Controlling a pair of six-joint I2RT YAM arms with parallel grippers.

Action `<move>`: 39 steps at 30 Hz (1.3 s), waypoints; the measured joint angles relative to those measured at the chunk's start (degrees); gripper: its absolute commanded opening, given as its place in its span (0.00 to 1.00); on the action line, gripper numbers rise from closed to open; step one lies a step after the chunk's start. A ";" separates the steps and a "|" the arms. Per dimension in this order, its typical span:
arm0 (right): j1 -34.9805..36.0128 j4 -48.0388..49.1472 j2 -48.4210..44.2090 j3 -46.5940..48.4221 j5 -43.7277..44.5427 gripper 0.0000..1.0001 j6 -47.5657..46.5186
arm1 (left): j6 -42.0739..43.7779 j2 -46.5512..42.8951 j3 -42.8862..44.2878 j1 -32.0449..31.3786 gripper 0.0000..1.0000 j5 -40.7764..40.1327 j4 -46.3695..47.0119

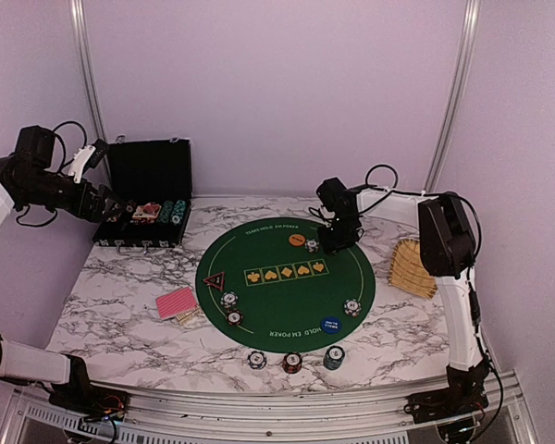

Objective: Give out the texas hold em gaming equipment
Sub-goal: Place the poker chips pile in the big blind area, then pick up the pile of poker chips from the pile of poker chips.

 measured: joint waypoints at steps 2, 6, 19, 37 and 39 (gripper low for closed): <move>-0.13 0.26 0.04 0.00 -0.02 0.44 0.00 | 0.07 -0.02 0.02 0.00 0.99 -0.02 0.00; -0.26 0.68 0.22 -0.02 -0.39 0.61 0.15 | 0.15 -0.02 0.02 0.00 0.99 -0.02 -0.02; -0.24 0.72 -0.48 -0.13 -0.26 0.64 0.44 | 0.35 -0.52 0.02 0.00 0.99 0.00 -0.33; 31.12 1.03 -30.01 -23.37 -2.03 0.90 3.41 | 0.42 -0.70 0.02 -0.15 0.99 0.04 -0.39; 35.87 0.76 -30.88 -27.17 -3.69 0.91 4.83 | 0.42 -0.70 0.02 -0.15 0.99 0.09 -0.39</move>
